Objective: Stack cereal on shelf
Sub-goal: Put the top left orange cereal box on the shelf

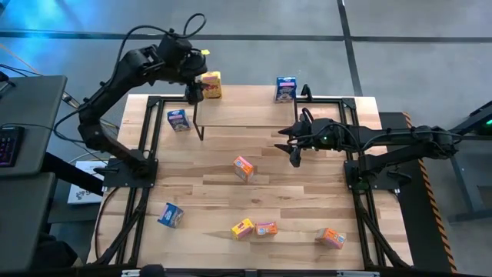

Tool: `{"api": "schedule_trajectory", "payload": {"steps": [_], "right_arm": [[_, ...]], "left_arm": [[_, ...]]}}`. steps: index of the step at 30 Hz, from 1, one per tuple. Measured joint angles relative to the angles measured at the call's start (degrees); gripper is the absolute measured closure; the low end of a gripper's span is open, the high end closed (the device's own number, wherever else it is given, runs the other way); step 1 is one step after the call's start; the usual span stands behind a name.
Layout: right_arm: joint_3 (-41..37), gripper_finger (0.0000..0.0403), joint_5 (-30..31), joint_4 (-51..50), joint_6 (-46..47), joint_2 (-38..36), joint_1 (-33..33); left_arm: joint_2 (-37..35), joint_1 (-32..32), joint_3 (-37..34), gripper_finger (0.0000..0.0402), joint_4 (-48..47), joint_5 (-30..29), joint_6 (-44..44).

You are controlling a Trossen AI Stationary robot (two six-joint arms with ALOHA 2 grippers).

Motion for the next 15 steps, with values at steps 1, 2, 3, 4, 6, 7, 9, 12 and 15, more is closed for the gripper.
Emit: {"api": "schedule_trajectory", "payload": {"steps": [1,2,3,4,6,7,9,12,15], "right_arm": [[0.00,0.0158,0.46,0.00,0.94,0.00,0.00],[0.00,0.0158,1.07,0.01,1.59,0.00,0.00],[0.00,0.0158,1.74,0.02,1.70,0.00,0.00],[0.00,0.0158,2.13,0.14,1.60,0.00,0.00],[0.00,0.0158,2.05,0.73,1.33,0.00,0.00],[0.00,0.0158,1.75,0.91,1.29,0.00,-0.01],[0.00,0.0158,0.58,1.18,1.27,0.00,-0.02],[0.00,0.0158,-1.53,1.40,1.35,0.00,0.00],[0.00,0.0158,-3.16,1.35,1.63,0.00,0.00]], "left_arm": [[-0.34,-0.27,0.00,0.0167,-0.02,-0.01,-0.81],[-0.61,-0.56,0.00,0.0167,-0.02,0.00,-1.29],[-0.81,-0.87,0.00,0.0167,0.00,0.00,-1.49],[-0.89,-1.11,0.00,0.0167,-0.02,-0.02,-1.84],[-0.85,-1.65,0.00,0.0167,-0.07,-0.04,-2.54],[-0.85,-1.96,-0.02,0.0167,-0.14,-0.04,-3.08],[-0.85,-2.41,-0.01,0.0167,-0.13,-0.07,-4.13],[-0.85,-3.45,-0.02,0.0167,-0.50,-0.11,-4.54],[-0.85,-4.51,-0.02,0.0167,-1.44,-0.11,-5.87]]}}
